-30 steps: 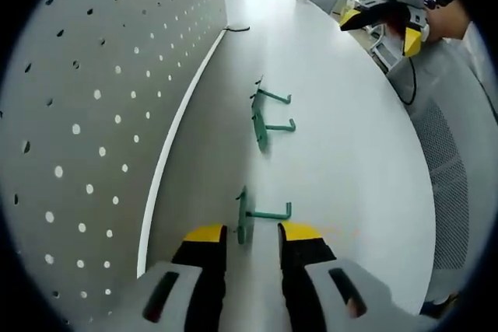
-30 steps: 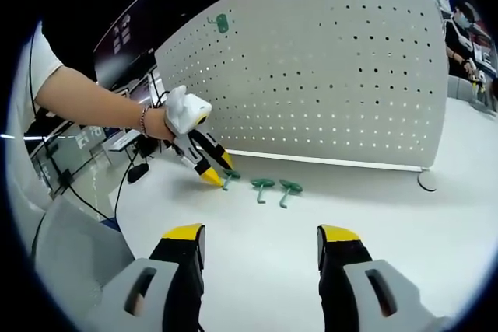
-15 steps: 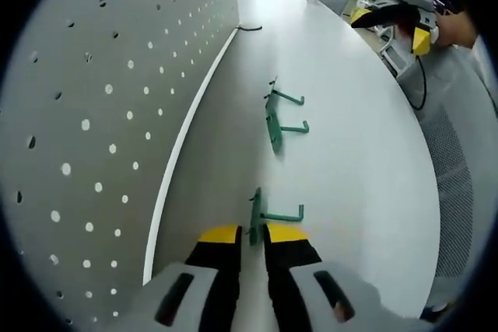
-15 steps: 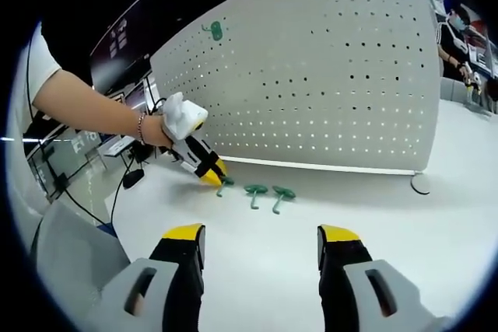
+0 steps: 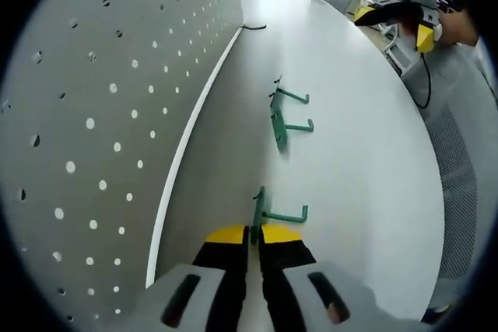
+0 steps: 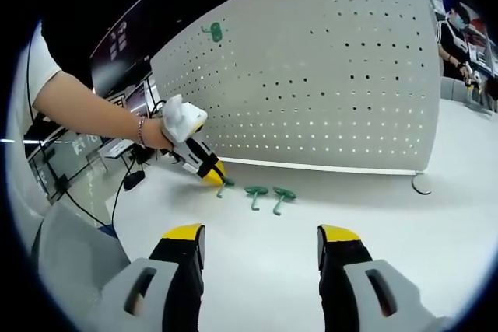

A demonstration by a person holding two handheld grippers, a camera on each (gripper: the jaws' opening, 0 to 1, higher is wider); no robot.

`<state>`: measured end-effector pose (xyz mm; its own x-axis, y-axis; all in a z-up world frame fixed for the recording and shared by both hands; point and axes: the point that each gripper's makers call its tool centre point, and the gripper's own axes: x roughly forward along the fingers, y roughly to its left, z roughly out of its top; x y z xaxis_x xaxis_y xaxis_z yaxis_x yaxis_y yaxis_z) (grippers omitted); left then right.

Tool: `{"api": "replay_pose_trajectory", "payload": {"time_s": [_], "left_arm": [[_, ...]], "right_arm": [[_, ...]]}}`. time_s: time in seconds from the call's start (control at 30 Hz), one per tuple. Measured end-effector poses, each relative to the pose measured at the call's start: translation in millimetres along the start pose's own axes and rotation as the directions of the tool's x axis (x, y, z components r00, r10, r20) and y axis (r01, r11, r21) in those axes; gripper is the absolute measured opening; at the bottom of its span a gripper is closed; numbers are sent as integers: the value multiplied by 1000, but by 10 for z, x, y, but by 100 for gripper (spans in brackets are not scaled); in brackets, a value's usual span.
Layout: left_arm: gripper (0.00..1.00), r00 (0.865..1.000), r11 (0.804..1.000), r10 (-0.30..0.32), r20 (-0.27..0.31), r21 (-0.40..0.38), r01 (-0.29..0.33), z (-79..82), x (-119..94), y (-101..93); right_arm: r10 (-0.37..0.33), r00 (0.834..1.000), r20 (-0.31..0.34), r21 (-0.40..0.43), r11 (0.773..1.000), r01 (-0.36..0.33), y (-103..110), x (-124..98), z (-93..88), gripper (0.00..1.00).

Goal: Insert the hook assembly into the mounting plate slot until the hook locks in place.

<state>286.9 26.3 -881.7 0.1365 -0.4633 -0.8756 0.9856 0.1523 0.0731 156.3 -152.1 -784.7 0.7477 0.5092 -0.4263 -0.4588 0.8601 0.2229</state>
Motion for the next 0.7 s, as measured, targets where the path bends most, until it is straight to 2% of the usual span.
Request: {"api": "replay_pose_trajectory", "payload": {"time_s": [0.7], "left_arm": [[4, 1000, 1000, 9, -3, 17, -9, -4, 5, 13]], "right_arm": [[-3, 1000, 7, 6, 1000, 3, -5, -6, 19, 56]]}}
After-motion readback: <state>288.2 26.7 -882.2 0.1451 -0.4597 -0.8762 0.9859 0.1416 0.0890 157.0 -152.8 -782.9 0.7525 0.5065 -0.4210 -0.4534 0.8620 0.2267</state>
